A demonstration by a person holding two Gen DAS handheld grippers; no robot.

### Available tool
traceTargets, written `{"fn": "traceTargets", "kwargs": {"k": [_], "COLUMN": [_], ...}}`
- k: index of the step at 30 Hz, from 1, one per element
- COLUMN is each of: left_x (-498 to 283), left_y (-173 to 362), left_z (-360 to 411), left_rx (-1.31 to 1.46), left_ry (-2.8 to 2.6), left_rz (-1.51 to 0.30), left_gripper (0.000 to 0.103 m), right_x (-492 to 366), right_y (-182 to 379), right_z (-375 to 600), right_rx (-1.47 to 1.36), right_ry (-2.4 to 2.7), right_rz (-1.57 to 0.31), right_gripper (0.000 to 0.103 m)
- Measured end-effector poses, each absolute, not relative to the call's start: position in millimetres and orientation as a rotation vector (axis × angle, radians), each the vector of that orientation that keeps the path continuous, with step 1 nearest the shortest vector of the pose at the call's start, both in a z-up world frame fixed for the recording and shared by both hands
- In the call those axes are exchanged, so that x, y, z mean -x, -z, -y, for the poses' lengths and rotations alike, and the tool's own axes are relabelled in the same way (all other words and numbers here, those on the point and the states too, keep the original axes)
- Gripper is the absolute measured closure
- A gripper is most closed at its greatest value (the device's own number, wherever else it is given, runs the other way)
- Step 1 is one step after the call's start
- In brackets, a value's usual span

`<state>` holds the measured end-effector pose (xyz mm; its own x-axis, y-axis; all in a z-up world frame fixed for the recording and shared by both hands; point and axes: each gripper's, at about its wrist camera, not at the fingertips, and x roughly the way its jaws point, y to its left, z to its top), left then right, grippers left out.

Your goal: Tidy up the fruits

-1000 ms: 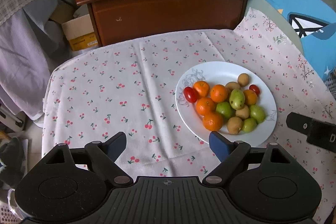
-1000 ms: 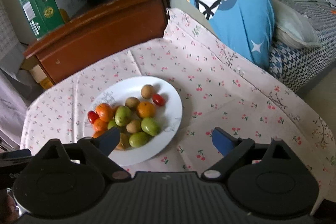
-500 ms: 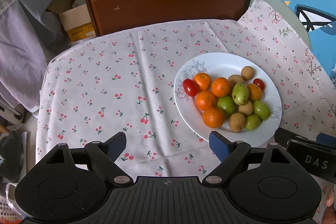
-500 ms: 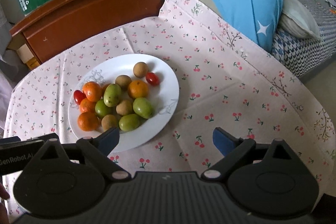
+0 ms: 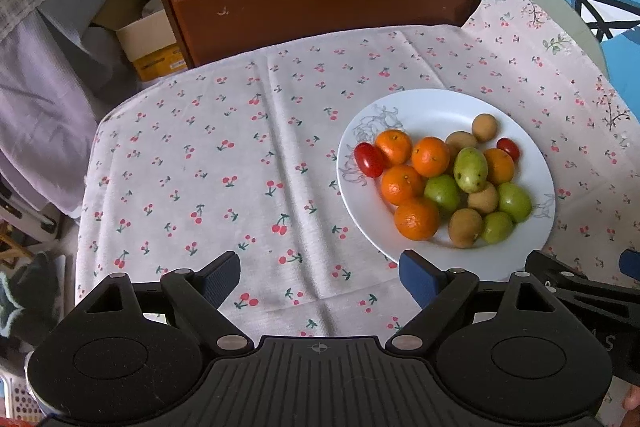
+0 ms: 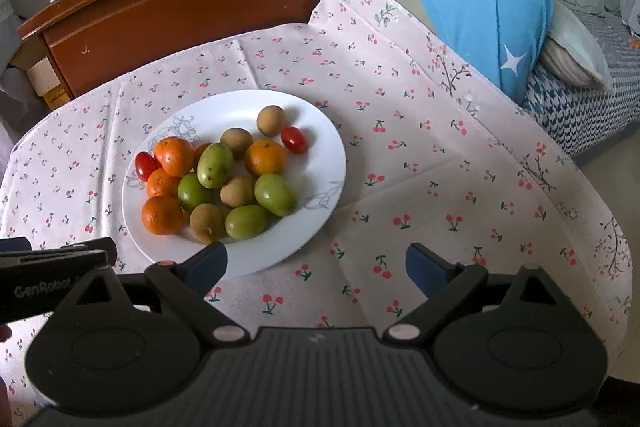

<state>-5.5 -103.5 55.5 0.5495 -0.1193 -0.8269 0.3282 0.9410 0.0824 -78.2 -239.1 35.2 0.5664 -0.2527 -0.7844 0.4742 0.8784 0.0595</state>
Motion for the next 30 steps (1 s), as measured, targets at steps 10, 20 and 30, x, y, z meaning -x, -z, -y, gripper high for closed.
{"fn": "traceTargets", "kwargs": {"k": [10,20,30], "left_x": [3.9,3.1,7.0], "left_y": [-52.2,-50.7,-44.8], "left_z": [102.5,99.6,90.3], "left_rx": [-0.254,-0.266,-0.282], "left_ry": [0.242,0.22,0.186], "left_rz": [-0.961,-0.96,-0.973], "left_gripper": [0.015,0.015,0.016], "right_x": [75.9,74.7,73.4], "right_y": [-32.6,-29.7,-24.0], "right_z": [235.2,232.0,220.8], "right_rx": [-0.258,-0.249,-0.218], "right_ry": [0.431,0.419,0.401], "right_rz": [-0.879,-0.874,-0.884], "right_gripper": [0.007,0.007,0.007]}}
